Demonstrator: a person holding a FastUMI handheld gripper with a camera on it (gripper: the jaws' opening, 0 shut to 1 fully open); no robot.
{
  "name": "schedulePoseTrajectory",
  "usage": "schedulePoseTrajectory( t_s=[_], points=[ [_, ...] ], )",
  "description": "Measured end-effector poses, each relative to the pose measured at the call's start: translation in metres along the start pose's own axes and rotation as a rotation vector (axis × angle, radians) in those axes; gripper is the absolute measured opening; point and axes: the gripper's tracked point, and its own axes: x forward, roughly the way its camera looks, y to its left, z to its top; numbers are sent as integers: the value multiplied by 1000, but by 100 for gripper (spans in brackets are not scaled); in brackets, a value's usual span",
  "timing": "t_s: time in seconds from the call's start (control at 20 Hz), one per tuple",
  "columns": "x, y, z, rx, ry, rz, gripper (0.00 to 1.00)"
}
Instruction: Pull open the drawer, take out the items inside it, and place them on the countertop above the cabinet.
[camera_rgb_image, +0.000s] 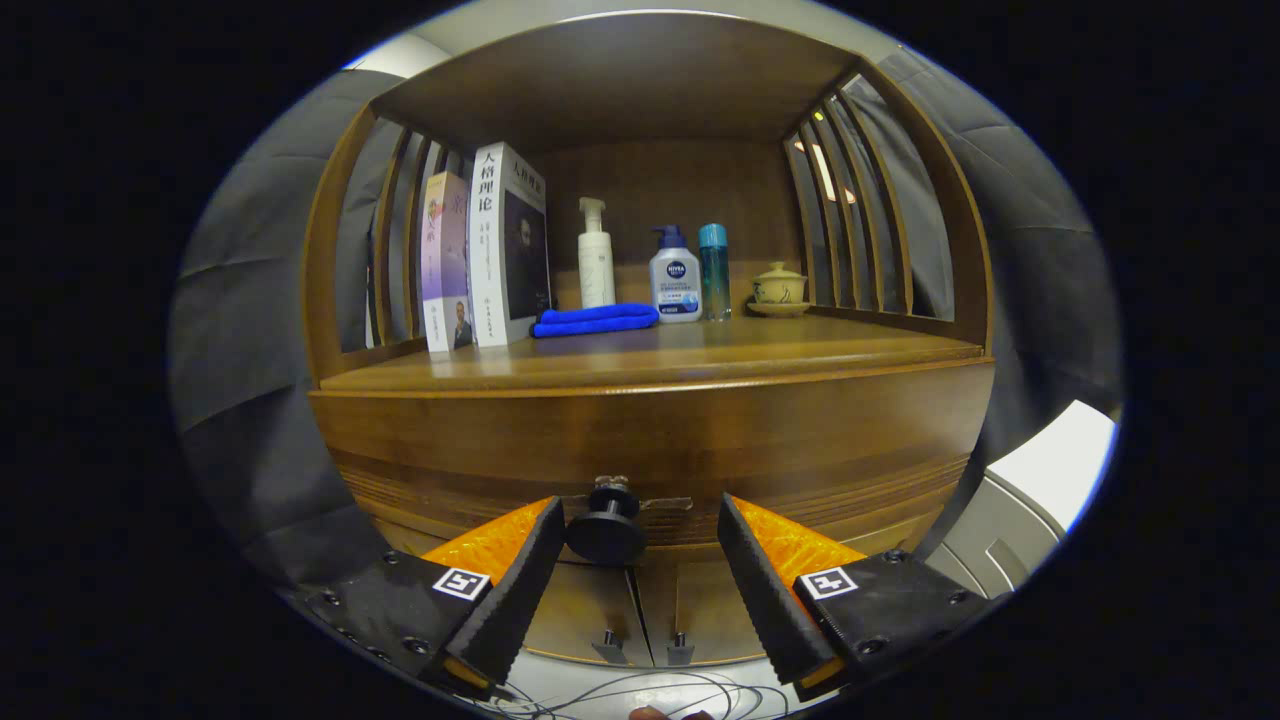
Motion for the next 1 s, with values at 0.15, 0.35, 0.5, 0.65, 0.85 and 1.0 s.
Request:
schedulePoseTrajectory(
  t_s=[0.15, 0.35, 0.5, 0.65, 0.85, 1.0],
  points=[
    [7, 0, 2, -22, -24, -10, 97],
    [13, 11, -1, -17, -13, 27, 87],
    [13, 17, 1, -43, -15, 36, 58],
    [13, 17, -2, -61, -6, 22, 44],
    [14, 17, -2, -63, 2, 28, 30],
    [10, 16, -3, -63, 20, 25, 30]
  ],
)
